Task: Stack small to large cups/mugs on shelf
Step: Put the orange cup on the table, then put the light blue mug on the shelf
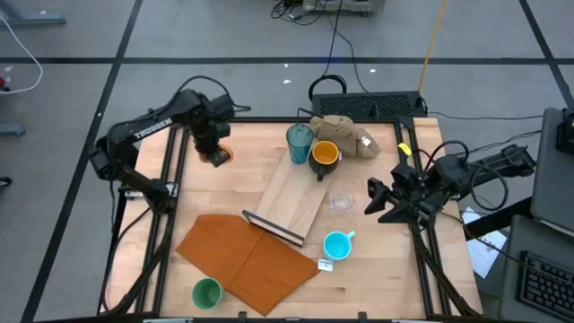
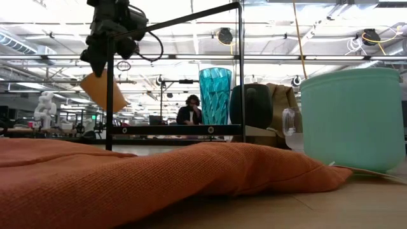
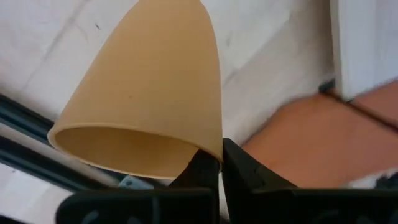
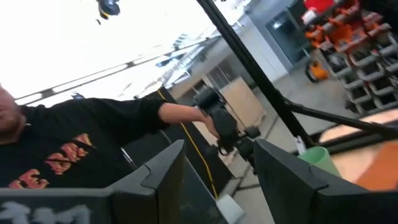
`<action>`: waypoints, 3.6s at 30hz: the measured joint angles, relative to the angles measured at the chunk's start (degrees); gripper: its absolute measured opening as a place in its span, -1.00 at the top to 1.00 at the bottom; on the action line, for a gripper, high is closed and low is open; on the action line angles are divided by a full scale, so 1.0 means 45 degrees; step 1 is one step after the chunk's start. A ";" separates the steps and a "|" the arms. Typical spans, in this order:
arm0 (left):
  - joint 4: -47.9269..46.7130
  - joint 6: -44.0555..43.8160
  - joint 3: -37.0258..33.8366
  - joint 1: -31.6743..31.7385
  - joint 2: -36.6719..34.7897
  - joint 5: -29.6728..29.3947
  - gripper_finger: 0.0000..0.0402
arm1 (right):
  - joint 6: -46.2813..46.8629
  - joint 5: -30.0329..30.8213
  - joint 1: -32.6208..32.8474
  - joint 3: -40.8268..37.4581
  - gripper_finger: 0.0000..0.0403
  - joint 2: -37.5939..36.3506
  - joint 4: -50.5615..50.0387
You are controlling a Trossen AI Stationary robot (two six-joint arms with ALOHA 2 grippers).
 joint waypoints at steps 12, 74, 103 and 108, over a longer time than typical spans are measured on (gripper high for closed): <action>-0.0468 0.0720 0.0039 -0.0825 0.1862 0.0163 0.99 | 0.0418 0.0155 0.0292 -0.0136 0.10 -0.0078 0.0399; -0.0175 0.0222 0.0024 -0.0596 0.3796 -0.0018 0.74 | -0.0895 0.2569 0.2613 -0.0146 0.10 -0.0078 0.0462; 0.0321 0.0145 0.0024 -0.1011 0.3792 -0.0336 0.15 | -0.0967 0.3491 0.3589 -0.0146 0.10 -0.0034 0.0472; 0.0238 0.0144 0.0024 -0.1040 0.3791 -0.0284 0.05 | -0.0971 0.3487 0.3599 -0.0146 0.10 -0.0034 0.0472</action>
